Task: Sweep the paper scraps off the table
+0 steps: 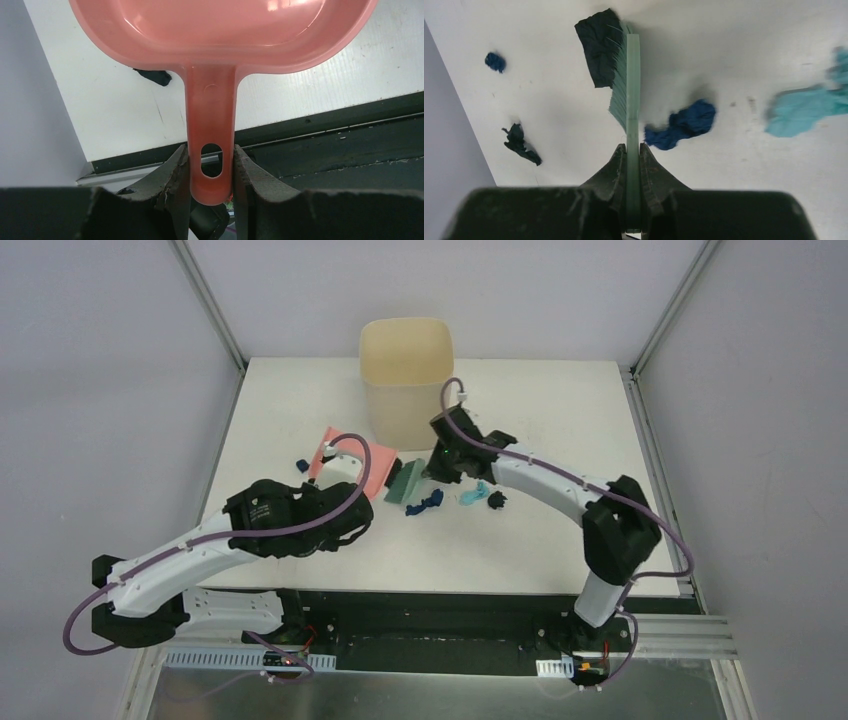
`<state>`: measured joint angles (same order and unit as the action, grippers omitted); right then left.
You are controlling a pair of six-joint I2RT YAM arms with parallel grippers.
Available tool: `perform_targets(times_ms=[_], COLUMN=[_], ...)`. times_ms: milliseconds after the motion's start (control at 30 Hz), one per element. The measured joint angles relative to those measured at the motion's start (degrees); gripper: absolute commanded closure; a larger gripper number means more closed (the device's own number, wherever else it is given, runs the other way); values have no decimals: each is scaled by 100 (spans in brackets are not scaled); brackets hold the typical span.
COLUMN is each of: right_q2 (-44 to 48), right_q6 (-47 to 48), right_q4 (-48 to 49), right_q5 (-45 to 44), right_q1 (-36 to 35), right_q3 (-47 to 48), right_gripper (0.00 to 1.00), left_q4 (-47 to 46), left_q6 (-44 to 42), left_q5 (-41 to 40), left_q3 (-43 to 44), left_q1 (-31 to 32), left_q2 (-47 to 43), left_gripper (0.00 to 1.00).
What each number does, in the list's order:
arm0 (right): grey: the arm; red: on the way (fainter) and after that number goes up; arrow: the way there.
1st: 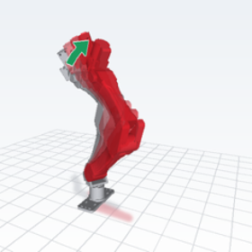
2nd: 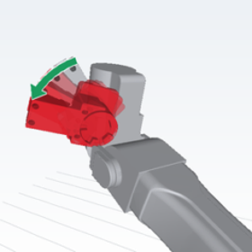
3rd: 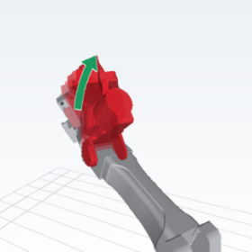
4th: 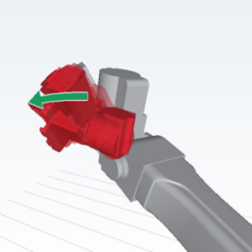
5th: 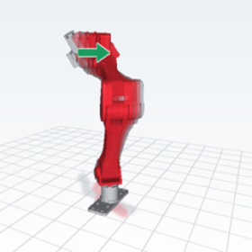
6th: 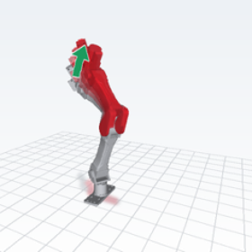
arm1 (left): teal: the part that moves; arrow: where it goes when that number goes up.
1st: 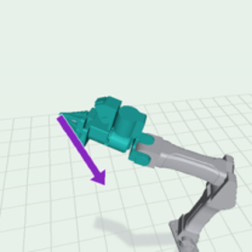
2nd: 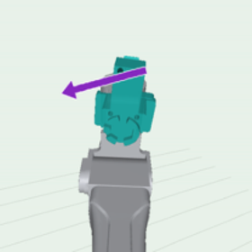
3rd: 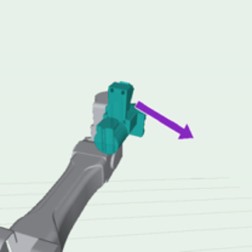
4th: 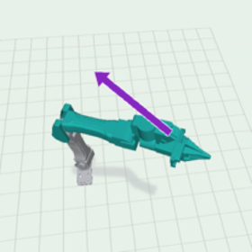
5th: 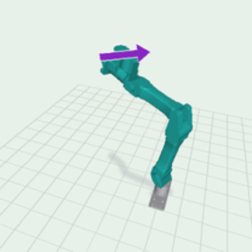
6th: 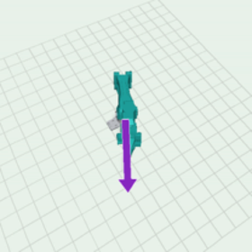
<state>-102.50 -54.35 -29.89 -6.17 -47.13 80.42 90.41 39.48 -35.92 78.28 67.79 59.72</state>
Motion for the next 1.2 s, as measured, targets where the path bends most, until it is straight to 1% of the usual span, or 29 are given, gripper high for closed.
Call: perform_targets(times_ms=[133,200,267,467,600,800,900,1067,1200], right_q2=[680,944,1139,1897,2516,2929,3073,3106,2940], right_q6=[190,369,586,1609,2371,3298,3687,4607,5490], right_q4=[98,85,-20,-815,-1497,-2201,-2428,-2743,-2750], right_q5=[256,525,752,1392,1587,1578,1539,1482,1001], right_q1=[800,1209,1447,1969,2487,2594,2594,2605,2608], right_q3=[-774,-1134,-1325,-1427,-1366,-846,-610,-225,111], right_gripper=[100,100,100,100,100,100,100,100,100], left_q4=[-26,-39,-42,-68,-343,-800,-879,-1010,-1113], left_q6=[-214,-330,-450,-802,-1294,-1943,-2085,-2118,-2129], left_q5=[13,35,50,63,367,1027,1427,2302,2870], left_q3=[-20,-20,-22,-142,-254,-326,-334,-431,-619], left_q1=[0,0,0,-2,-4,-39,-39,-39,-39], left_q2=[227,426,640,1231,1569,2555,2927,2962,2931], left_gripper=[81,80,80,79,79,81,81,81,81])
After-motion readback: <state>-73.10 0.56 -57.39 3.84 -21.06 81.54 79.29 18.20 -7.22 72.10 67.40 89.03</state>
